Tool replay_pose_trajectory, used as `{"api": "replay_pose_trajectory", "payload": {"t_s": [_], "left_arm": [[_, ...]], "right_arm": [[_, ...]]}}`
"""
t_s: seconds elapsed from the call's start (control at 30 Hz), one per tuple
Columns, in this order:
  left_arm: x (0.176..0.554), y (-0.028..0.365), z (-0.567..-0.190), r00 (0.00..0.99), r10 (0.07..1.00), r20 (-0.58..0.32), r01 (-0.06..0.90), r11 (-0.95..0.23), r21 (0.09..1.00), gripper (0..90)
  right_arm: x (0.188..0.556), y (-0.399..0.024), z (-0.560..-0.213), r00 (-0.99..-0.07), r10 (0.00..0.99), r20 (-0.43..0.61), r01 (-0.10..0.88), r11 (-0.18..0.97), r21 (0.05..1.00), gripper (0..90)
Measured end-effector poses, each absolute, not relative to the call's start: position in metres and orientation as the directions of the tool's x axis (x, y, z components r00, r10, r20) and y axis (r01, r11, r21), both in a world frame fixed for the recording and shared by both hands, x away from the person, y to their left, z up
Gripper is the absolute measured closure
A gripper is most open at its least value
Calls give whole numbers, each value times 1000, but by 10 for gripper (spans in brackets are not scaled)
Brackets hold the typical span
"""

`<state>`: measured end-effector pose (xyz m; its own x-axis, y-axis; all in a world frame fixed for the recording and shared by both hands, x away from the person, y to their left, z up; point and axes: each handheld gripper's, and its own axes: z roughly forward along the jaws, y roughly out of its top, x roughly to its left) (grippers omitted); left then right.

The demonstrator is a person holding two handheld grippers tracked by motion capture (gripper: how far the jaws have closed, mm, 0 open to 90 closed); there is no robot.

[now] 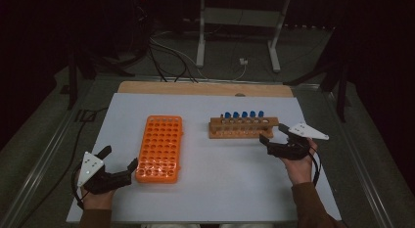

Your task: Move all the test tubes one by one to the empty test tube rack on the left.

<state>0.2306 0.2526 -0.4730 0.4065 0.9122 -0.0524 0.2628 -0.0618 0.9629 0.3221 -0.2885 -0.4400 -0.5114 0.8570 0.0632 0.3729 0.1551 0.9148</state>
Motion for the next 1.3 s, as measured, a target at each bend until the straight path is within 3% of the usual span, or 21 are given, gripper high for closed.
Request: {"api": "replay_pose_trajectory", "payload": {"t_s": [0.37,0.67,0.87,1.3], "left_arm": [[230,255,-473,368,929,-25,245,-71,967,7],[230,257,-474,368,929,-38,251,-60,966,7],[229,257,-474,363,931,-35,250,-61,966,7],[229,257,-474,353,935,-32,251,-62,966,7]], "right_arm": [[360,-289,-444,-491,866,90,408,138,903,240],[388,-282,-460,-448,891,75,451,153,880,559],[394,-276,-466,-445,894,58,436,160,885,665],[395,-265,-472,-442,896,46,421,162,893,764]]}}
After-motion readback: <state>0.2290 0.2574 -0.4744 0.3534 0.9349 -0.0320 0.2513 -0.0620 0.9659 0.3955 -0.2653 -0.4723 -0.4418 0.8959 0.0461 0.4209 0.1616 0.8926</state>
